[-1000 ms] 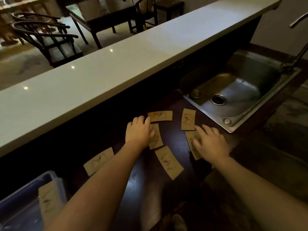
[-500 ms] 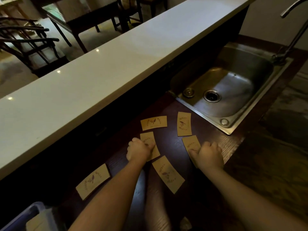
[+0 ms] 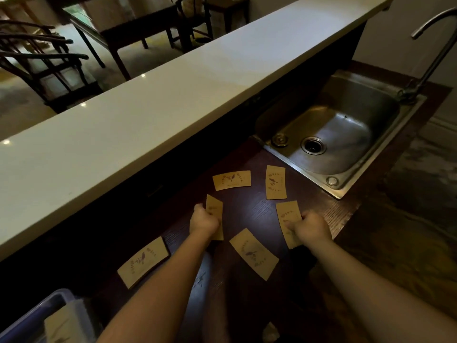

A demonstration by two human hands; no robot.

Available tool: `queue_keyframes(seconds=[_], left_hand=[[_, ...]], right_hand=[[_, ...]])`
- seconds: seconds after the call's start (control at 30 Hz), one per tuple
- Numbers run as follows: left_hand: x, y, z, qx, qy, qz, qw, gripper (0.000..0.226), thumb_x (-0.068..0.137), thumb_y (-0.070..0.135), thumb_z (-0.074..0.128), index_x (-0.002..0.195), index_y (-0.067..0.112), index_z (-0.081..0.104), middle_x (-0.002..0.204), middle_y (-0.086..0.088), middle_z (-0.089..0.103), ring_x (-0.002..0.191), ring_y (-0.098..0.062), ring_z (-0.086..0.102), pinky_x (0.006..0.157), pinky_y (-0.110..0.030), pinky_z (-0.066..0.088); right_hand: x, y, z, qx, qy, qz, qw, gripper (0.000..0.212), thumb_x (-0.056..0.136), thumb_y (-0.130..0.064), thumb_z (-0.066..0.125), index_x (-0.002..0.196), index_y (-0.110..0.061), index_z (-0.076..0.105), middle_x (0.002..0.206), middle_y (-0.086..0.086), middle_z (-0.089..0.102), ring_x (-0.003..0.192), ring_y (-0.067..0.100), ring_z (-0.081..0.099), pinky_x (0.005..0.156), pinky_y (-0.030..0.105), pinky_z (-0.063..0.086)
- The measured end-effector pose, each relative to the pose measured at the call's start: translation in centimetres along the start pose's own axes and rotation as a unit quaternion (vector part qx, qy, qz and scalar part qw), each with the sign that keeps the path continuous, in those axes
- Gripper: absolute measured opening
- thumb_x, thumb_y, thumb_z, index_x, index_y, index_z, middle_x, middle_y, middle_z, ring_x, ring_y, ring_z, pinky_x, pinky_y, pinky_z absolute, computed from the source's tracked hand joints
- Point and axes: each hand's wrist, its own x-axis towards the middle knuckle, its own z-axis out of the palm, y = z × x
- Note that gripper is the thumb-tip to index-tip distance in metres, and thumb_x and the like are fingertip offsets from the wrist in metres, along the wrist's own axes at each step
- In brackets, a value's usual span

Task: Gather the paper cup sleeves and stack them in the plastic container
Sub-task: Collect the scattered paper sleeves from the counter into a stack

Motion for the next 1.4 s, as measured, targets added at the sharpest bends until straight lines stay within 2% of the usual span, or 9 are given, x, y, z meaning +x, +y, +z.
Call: queue_keyframes(seconds=[0.07,0.23,0.33,0.47,0.57,0.9,1.07,1.23,1.4], left_hand=[[-0.7,-1.0,-1.2,-0.064,-0.029,0.01,0.997,0.014,0.084,0.008,0.056,0.097,0.012,0.06,0.104,-0.017,0.066,0.09,-0.034,0.064,0.081,-0.048,0.055],[-4.6,-3.7,-3.7,-0.267,-0.088,-0.044,0.959,0.022,0.083,0.001,0.047,0.09,0.013,0.064,0.082,-0.012,0.07,0.072,-0.028,0.068,0.067,-0.043,0.057],[-7.4,-5.4,-4.0,-0.352,-0.099,-0.08,0.927,0.024,0.082,0.0,0.045,0.097,0.007,0.063,0.085,-0.015,0.067,0.075,-0.029,0.065,0.07,-0.046,0.055],[-10.6,-7.5,-3.5,-0.452,-0.097,-0.155,0.873,0.029,0.086,0.008,0.044,0.104,0.007,0.066,0.098,-0.018,0.072,0.09,-0.037,0.067,0.083,-0.056,0.053],[-12.8,-8.7,-3.5,-0.504,-0.12,-0.187,0.835,0.04,0.09,0.026,0.043,0.109,0.002,0.069,0.107,-0.024,0.072,0.1,-0.039,0.067,0.087,-0.053,0.053],[-16.2,-10.4,-3.1,-0.476,-0.041,-0.115,0.871,0.024,0.093,0.003,0.043,0.112,0.007,0.057,0.108,-0.024,0.067,0.091,-0.032,0.065,0.082,-0.045,0.053],[-15.9,-11.1,-3.1,-0.46,-0.014,-0.105,0.882,0.021,0.093,0.004,0.043,0.109,0.006,0.057,0.097,-0.021,0.065,0.084,-0.03,0.062,0.082,-0.047,0.051],[-14.8,-11.8,-3.8,-0.442,-0.011,-0.116,0.889,0.017,0.094,0.011,0.046,0.105,0.012,0.058,0.09,-0.014,0.066,0.08,-0.029,0.063,0.08,-0.054,0.053],[-13.8,-12.0,-4.0,-0.446,-0.001,-0.122,0.887,0.019,0.093,0.012,0.047,0.109,0.01,0.057,0.087,-0.013,0.067,0.077,-0.028,0.065,0.07,-0.047,0.056]], right_hand=[[-0.3,0.2,-0.3,0.061,-0.007,-0.023,0.998,0.013,0.084,-0.026,0.068,0.084,-0.013,0.068,0.09,0.009,0.071,0.079,0.024,0.064,0.072,0.039,0.054],[-2.9,-0.5,-0.5,0.311,-0.115,-0.006,0.943,0.009,0.086,-0.01,0.065,0.089,-0.005,0.072,0.082,0.012,0.076,0.077,0.026,0.072,0.063,0.038,0.058],[-5.5,-1.3,0.9,0.326,-0.225,-0.018,0.918,0.016,0.083,-0.009,0.067,0.097,-0.002,0.071,0.092,0.02,0.075,0.089,0.035,0.07,0.081,0.048,0.057],[-9.6,-2.4,3.8,0.313,-0.322,-0.051,0.892,0.016,0.082,-0.013,0.07,0.094,-0.003,0.072,0.086,0.017,0.077,0.074,0.026,0.074,0.055,0.029,0.057],[-12.0,-2.6,6.3,0.261,-0.337,-0.105,0.899,0.012,0.082,-0.014,0.07,0.086,-0.004,0.074,0.081,0.013,0.077,0.071,0.023,0.073,0.057,0.028,0.054],[-15.9,-1.2,10.4,0.049,-0.216,-0.277,0.935,0.029,0.067,-0.049,0.076,0.081,-0.031,0.058,0.064,-0.003,0.062,0.061,0.01,0.062,0.054,0.024,0.043],[-14.9,-1.4,9.9,0.099,-0.203,-0.235,0.945,0.019,0.075,-0.038,0.074,0.081,-0.023,0.065,0.061,-0.006,0.06,0.061,0.013,0.059,0.055,0.023,0.044],[-10.9,-0.2,6.7,-0.106,0.016,-0.254,0.961,0.041,0.087,-0.043,0.058,0.113,-0.011,0.064,0.103,0.01,0.058,0.101,0.03,0.053,0.08,0.035,0.043],[-9.6,1.2,6.1,-0.3,0.028,-0.229,0.926,0.051,0.086,-0.053,0.054,0.118,-0.013,0.057,0.122,0.013,0.053,0.112,0.031,0.044,0.089,0.04,0.043]])
